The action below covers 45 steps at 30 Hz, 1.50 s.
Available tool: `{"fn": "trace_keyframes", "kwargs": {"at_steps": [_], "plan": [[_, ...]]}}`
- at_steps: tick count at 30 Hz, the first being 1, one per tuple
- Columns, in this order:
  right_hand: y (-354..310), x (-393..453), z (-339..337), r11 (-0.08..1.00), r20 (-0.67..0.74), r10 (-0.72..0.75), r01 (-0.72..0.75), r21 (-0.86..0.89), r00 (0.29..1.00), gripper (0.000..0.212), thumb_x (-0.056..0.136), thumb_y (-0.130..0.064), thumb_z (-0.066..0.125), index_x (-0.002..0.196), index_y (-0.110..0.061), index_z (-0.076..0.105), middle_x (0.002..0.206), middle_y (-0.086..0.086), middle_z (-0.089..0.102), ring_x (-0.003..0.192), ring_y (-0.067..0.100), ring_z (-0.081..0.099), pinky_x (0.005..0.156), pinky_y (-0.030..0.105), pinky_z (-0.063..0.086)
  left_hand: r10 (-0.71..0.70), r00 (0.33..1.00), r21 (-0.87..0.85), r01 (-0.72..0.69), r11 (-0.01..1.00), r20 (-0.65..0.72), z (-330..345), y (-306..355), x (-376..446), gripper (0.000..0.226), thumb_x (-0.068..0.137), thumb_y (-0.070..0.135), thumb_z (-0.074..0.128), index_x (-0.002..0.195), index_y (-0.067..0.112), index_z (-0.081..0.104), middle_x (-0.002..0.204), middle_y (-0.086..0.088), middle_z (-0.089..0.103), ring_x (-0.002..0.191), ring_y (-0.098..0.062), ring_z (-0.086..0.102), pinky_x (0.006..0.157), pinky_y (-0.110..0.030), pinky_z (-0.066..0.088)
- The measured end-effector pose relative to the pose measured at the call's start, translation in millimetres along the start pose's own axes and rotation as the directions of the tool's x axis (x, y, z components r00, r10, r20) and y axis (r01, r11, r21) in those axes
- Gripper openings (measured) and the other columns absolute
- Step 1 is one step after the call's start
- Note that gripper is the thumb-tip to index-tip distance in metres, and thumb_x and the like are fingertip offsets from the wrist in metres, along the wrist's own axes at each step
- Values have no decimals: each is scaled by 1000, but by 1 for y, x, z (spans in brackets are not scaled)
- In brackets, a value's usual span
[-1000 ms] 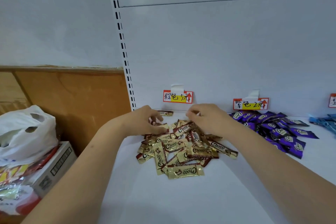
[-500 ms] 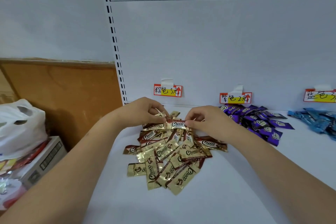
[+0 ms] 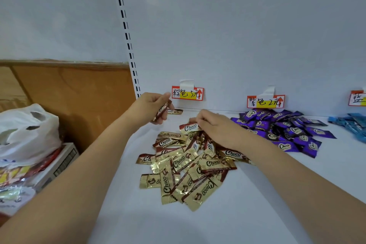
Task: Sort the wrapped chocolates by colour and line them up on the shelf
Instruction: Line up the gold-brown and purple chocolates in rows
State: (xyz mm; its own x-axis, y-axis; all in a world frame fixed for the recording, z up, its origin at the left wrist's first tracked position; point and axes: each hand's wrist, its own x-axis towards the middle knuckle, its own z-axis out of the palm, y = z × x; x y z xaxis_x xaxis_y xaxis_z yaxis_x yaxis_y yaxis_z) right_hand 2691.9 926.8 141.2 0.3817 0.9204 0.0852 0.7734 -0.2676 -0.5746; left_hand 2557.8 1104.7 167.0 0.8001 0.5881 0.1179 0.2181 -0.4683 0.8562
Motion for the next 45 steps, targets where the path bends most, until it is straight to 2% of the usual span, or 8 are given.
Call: {"fn": "trace_keyframes", "kwargs": {"at_steps": [6,11,15,17,22,29,38,45], "plan": [[8,-15,-30,998,-127,37,-30,50,991,28,97,-24,45,84,-2,56,69,-2,48,62,10,39,57,28,29,-172,961,-103,197,975,218,22,8,2,37,105,28,31,108,7,61,61,-1,47,47,-14,38,47,-25,31],[19,-10,-29,996,-330,41,-13,88,943,15,92,-22,55,79,-19,62,72,-11,60,65,7,51,61,20,40,11,1000,-31,-11,999,-6,34,11,0,19,102,22,47,99,19,65,98,-3,69,86,-15,59,79,-29,46],[26,-1,-28,994,-466,75,-30,103,882,12,92,-22,60,81,-23,66,76,-12,65,66,1,56,58,7,39,3,992,-128,-20,992,-125,33,5,6,15,98,19,57,106,16,69,88,-2,68,73,-9,60,68,-20,50],[33,2,-23,996,-440,80,-57,66,894,8,92,-23,62,86,-23,67,83,-11,67,72,3,58,61,6,39,-22,995,-109,11,994,-99,30,1,7,15,96,18,62,108,12,68,83,-3,69,64,-6,63,63,-18,54],[36,0,-21,951,-408,11,-135,-277,913,25,95,-27,56,118,-21,64,120,1,55,111,20,50,92,38,45,175,976,450,-99,888,-132,17,-5,9,27,88,29,69,111,28,57,98,5,57,83,-10,58,68,-23,46],[19,-7,-16,929,-157,-38,-23,-369,987,30,96,-19,46,115,-23,69,118,-4,59,103,14,56,85,33,49,208,932,447,-329,832,297,20,-2,-2,31,95,12,54,105,34,73,109,14,60,100,-1,57,89,-26,49],[14,-2,-10,910,-63,-35,6,-415,997,44,95,-11,41,137,-16,53,139,2,50,126,23,37,108,34,32,123,982,678,-186,711,141,-11,-27,-26,43,94,10,44,128,29,62,122,5,52,113,-13,50,96,-31,45],[17,15,-11,908,-72,14,-43,-418,997,40,95,-14,43,134,-11,52,134,7,49,120,25,46,101,42,42,147,988,668,-82,740,-41,-14,-45,-27,46,92,10,44,134,27,57,132,3,51,122,-16,44,102,-34,43]]}}
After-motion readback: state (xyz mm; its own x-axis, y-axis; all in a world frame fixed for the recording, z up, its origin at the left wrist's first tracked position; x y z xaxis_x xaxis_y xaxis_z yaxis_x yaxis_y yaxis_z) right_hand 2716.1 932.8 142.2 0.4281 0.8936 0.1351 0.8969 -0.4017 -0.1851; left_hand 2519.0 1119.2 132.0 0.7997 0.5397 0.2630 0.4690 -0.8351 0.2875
